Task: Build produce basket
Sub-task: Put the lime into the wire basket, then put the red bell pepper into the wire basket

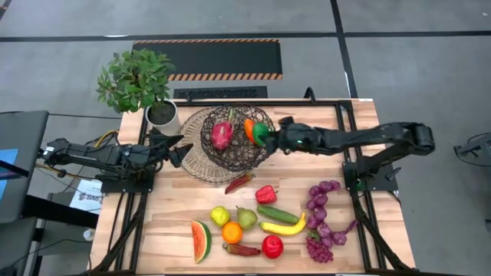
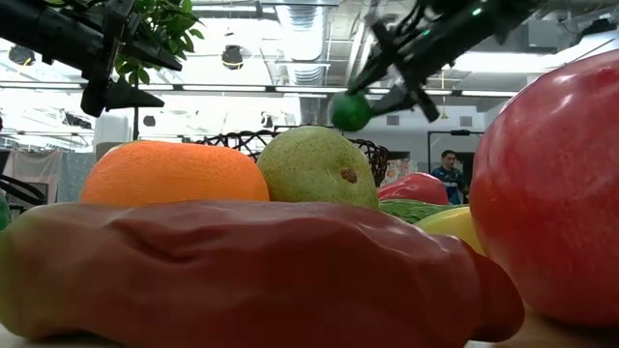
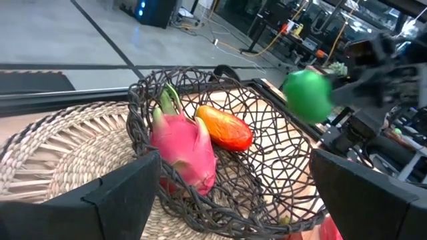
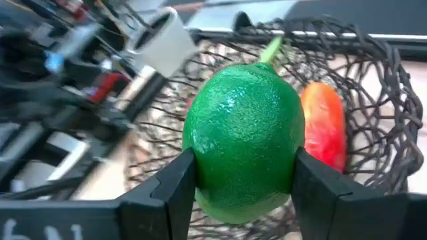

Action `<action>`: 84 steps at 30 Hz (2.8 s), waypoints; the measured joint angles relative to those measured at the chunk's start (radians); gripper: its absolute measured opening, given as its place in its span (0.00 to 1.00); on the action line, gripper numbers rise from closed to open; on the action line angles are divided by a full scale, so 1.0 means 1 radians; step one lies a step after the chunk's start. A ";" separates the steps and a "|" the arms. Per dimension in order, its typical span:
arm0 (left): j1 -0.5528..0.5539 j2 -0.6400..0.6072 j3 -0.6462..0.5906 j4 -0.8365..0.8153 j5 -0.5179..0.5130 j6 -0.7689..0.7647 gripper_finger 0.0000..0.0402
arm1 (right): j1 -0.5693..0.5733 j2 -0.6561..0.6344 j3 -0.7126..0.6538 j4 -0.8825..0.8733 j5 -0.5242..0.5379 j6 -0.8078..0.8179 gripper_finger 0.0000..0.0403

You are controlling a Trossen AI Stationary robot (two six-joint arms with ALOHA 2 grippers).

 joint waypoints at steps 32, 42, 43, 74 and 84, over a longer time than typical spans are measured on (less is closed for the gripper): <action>0.000 0.001 0.000 -0.010 0.043 0.018 0.92 | -0.109 0.510 0.652 -0.388 -0.018 -0.349 0.82; 0.000 0.000 0.000 -0.017 0.035 0.011 0.92 | -0.091 0.491 0.750 -0.665 -0.018 -0.371 0.81; 0.000 0.000 0.000 -0.017 0.035 0.012 0.92 | -0.085 0.490 0.756 -0.697 -0.018 -0.373 0.81; 0.000 0.000 0.000 -0.019 0.036 0.001 0.92 | 0.540 0.323 0.397 -0.711 0.000 -0.251 0.80; 0.000 0.017 0.000 -0.017 0.044 0.000 0.92 | 0.476 0.354 0.308 -0.529 -0.099 -0.368 0.81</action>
